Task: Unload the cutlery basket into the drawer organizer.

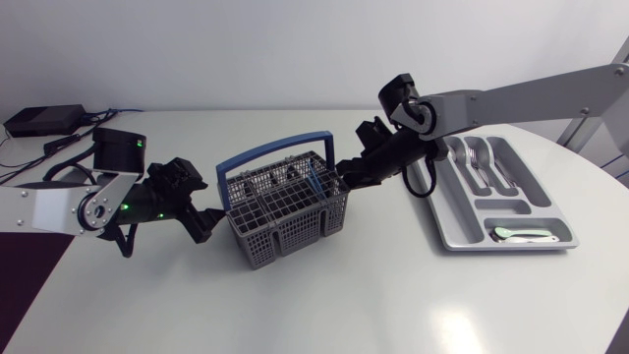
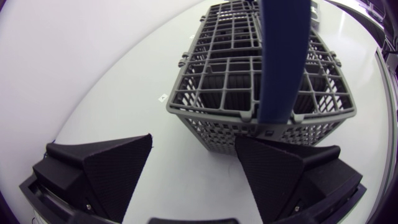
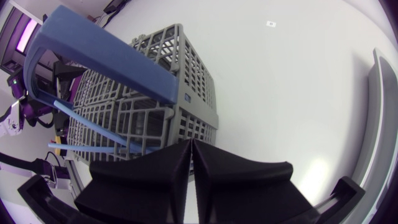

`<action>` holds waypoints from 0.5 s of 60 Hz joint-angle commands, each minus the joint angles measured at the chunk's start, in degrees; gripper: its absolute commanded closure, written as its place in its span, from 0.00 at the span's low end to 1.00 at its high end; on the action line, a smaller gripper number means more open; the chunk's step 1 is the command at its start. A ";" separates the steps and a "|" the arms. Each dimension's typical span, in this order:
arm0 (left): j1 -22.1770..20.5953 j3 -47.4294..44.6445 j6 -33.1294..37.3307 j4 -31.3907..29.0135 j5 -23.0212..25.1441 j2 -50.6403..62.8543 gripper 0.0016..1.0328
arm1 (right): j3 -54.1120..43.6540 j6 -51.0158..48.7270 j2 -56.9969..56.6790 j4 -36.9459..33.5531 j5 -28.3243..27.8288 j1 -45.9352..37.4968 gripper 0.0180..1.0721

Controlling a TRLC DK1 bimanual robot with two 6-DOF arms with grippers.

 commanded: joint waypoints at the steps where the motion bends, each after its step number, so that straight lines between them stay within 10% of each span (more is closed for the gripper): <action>1: -1.68 3.49 -1.14 1.85 0.43 2.73 0.10 | -3.59 0.11 -4.30 0.32 -1.61 0.57 0.91; 30: -3.26 12.19 -2.90 2.29 -1.07 10.73 0.10 | -14.14 -2.36 -13.62 -0.29 -2.32 0.84 0.91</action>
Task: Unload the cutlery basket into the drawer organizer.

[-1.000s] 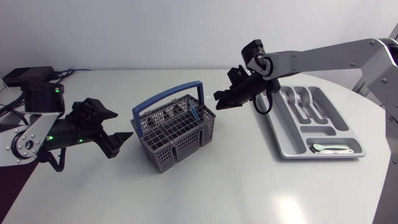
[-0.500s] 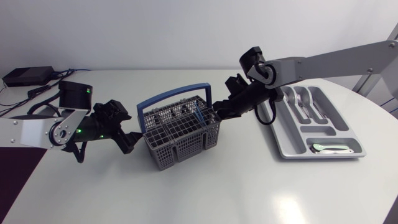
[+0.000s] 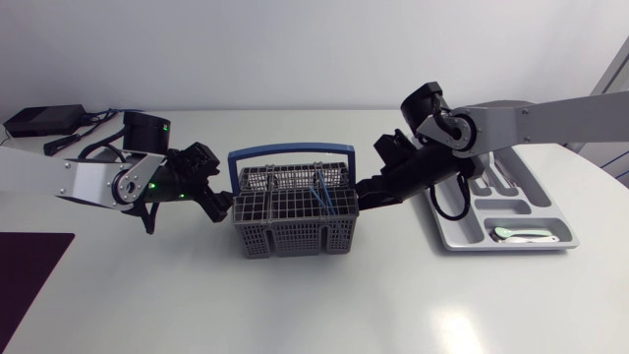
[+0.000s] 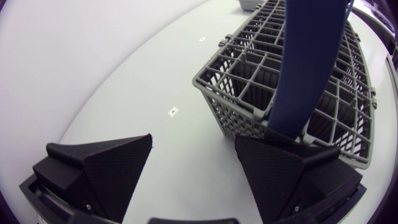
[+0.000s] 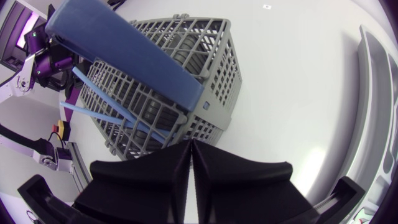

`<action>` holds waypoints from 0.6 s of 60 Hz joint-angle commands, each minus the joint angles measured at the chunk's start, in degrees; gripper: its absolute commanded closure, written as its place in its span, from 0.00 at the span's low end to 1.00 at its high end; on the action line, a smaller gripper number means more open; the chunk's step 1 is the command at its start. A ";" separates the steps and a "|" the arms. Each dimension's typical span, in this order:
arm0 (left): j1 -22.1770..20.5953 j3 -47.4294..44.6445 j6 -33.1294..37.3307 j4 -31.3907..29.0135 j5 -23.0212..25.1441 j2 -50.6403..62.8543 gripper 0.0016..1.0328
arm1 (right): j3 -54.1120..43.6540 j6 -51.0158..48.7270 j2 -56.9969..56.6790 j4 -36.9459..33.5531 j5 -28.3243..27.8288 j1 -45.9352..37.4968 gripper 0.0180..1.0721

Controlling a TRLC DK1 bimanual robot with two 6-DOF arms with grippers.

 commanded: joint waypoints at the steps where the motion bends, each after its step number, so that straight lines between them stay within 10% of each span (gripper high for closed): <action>1: -1.05 2.82 -1.74 1.29 1.40 1.31 0.10 | -0.58 -0.89 -1.48 0.41 -2.23 1.30 0.91; 18: 2.90 1.15 -1.91 1.20 1.40 -3.00 0.07 | -3.22 -3.26 -2.63 0.14 -1.53 -1.51 0.90; 28: 5.37 -2.72 -2.44 -1.79 3.25 -14.77 0.06 | -6.03 -7.48 -6.06 -1.09 -1.00 -7.32 0.38; 36: 2.64 -3.51 -4.73 -8.47 5.44 -24.00 0.06 | -8.67 -10.12 -9.66 -1.17 -1.00 -10.30 0.31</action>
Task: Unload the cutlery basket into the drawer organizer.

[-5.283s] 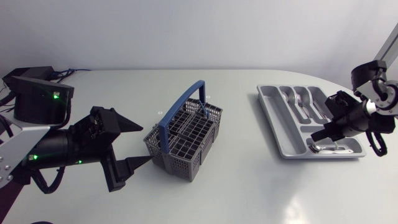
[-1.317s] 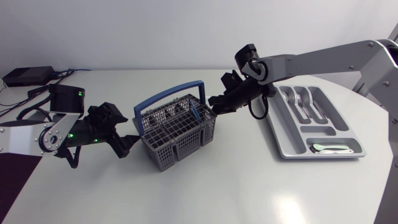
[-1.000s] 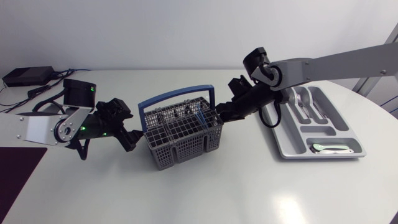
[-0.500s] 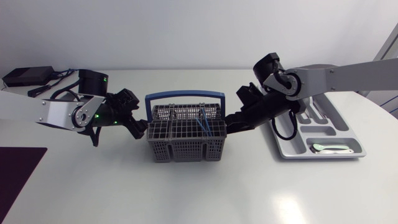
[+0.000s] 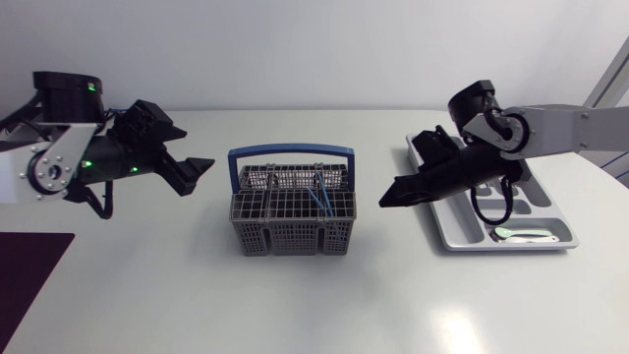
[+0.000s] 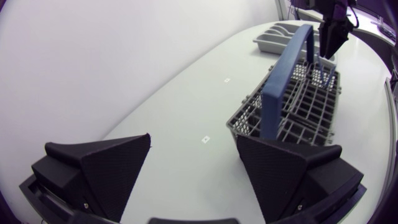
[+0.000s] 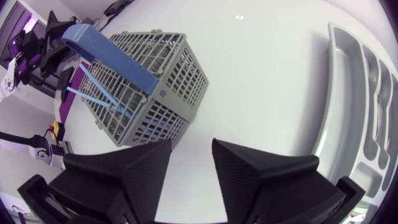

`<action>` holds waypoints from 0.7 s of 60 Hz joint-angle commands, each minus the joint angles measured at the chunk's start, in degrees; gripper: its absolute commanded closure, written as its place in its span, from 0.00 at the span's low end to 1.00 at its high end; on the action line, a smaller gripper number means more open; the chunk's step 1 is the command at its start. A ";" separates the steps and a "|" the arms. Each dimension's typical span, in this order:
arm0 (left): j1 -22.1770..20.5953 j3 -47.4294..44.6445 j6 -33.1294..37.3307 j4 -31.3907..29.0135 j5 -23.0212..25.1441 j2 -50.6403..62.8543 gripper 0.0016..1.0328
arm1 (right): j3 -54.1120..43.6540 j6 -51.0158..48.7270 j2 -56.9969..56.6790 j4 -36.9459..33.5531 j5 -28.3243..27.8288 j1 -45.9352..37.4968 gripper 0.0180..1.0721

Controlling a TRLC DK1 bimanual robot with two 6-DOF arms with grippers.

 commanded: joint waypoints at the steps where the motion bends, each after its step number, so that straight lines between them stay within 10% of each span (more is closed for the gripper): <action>1: -2.72 -1.65 -2.72 -3.84 1.58 -5.65 0.06 | -2.86 -2.82 -2.95 -0.96 0.01 -1.37 0.30; 21: -21.26 6.96 -11.24 -13.51 1.31 -4.94 0.06 | -7.43 -5.63 -8.05 -0.96 -1.40 -3.91 0.25; 42: -26.89 19.00 -13.97 -20.36 -4.75 8.15 0.10 | -8.75 -6.42 -9.72 -1.04 -3.07 -5.15 0.25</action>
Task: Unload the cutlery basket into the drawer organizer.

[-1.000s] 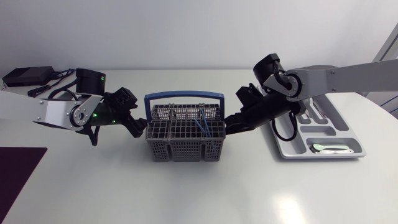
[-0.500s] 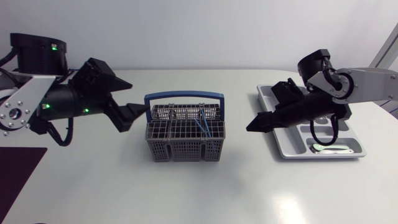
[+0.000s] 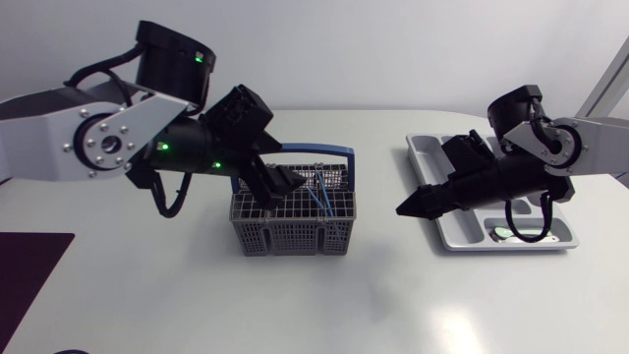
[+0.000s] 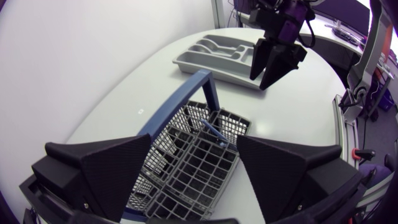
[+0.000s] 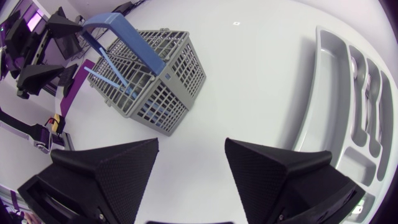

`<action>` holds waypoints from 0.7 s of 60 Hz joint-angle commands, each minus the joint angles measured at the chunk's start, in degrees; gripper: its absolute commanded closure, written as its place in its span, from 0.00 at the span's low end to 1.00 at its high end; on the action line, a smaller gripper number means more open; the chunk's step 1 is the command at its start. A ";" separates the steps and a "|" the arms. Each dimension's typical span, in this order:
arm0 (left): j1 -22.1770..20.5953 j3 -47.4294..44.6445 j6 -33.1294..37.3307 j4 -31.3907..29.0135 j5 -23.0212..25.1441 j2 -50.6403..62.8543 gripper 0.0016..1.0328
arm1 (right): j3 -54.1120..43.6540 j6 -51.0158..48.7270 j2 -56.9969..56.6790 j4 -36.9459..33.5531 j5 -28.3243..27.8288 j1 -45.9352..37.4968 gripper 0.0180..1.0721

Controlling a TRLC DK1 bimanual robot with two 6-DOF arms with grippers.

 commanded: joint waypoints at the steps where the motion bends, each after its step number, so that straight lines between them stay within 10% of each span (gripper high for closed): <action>1: -1.16 5.34 -2.58 -3.49 -1.83 3.80 0.10 | -1.75 -1.03 -0.71 -0.43 -0.73 -0.42 0.25; 42: -8.46 12.55 -15.76 -15.62 -14.92 8.02 0.21 | -3.69 -3.22 -1.15 -0.26 -2.14 -3.24 0.25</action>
